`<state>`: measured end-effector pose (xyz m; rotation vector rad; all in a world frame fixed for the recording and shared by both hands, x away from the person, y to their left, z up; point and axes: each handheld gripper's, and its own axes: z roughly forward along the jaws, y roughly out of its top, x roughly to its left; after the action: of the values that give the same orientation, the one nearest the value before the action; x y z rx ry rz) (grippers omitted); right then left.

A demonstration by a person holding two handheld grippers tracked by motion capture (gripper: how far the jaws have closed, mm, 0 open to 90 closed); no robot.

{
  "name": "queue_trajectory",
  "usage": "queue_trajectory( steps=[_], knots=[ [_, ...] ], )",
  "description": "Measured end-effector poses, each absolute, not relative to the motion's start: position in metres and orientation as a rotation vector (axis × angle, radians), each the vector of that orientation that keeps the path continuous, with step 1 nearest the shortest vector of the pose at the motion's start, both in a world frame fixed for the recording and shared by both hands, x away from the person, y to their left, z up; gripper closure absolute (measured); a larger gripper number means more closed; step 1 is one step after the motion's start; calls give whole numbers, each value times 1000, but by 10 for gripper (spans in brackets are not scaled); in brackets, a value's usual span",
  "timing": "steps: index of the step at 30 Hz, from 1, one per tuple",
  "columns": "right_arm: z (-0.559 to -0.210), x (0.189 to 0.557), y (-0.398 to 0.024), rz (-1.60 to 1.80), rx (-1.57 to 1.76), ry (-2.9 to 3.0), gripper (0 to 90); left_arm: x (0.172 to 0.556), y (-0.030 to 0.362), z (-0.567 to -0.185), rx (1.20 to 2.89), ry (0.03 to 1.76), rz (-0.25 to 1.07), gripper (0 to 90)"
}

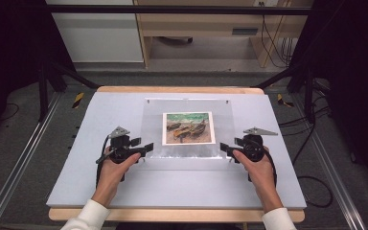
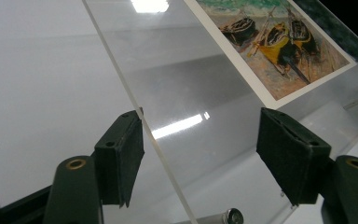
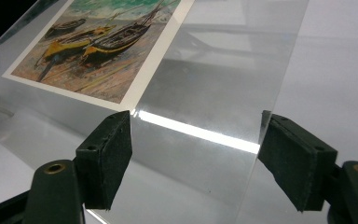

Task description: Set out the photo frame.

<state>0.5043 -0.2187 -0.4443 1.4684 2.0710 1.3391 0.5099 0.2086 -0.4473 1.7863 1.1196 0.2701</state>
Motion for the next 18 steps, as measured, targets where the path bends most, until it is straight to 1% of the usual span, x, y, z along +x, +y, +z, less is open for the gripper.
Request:
queue_trajectory(
  steps=[18],
  knots=[
    [-445, 497, -220, 1342, 1427, 2066, 270, 504, 207, -447, 1770, 1127, 299, 346]
  ],
)
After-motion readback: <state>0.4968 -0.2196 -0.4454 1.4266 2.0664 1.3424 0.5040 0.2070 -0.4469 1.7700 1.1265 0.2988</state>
